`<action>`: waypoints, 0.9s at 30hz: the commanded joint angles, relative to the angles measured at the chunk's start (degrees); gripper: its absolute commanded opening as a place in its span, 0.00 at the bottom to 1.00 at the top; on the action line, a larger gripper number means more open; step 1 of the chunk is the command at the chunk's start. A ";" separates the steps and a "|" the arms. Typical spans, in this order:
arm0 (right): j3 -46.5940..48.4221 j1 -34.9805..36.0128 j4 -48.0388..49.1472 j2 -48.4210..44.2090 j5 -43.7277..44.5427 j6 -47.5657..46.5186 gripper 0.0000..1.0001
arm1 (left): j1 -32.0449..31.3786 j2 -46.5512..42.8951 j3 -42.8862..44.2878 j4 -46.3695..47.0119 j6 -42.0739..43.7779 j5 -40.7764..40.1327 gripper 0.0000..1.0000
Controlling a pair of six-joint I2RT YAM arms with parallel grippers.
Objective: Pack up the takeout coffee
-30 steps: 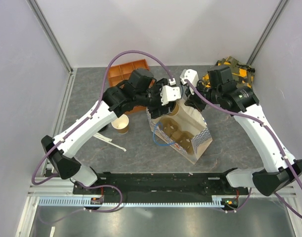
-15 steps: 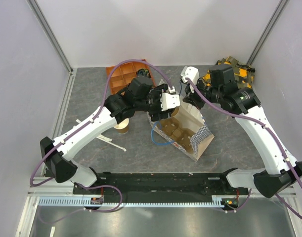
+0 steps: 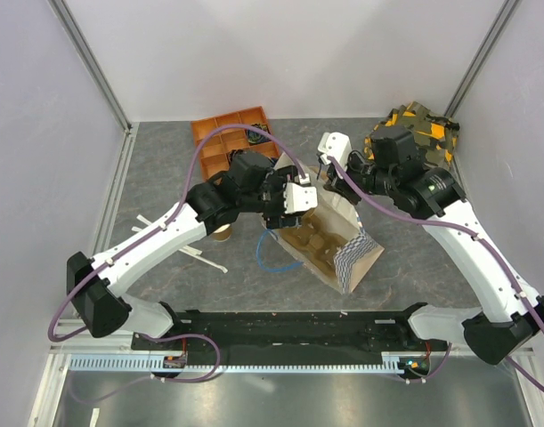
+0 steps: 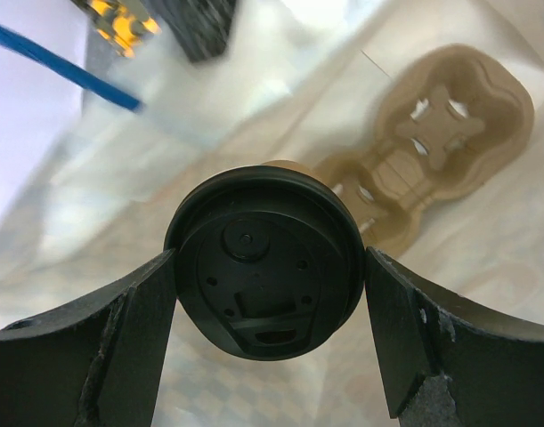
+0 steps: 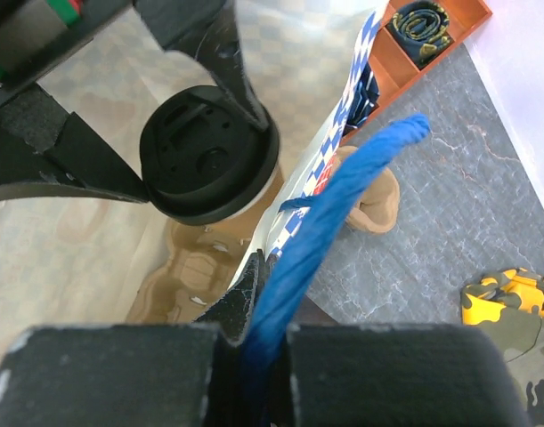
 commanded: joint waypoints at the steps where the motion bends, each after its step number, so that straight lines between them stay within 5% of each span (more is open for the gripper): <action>1: 0.11 0.52 7.03 -2.20 -1.03 -0.92 0.00 | -0.42 -3.52 -2.63 3.42 3.68 2.14 0.44; 17: -1.91 1.57 9.23 -2.64 -3.84 2.16 0.00 | -0.77 -5.89 -11.86 5.09 11.68 3.55 0.40; 27: -2.44 1.57 10.11 -2.82 -4.37 3.22 0.00 | -0.77 -3.08 -9.84 2.63 14.23 6.53 0.38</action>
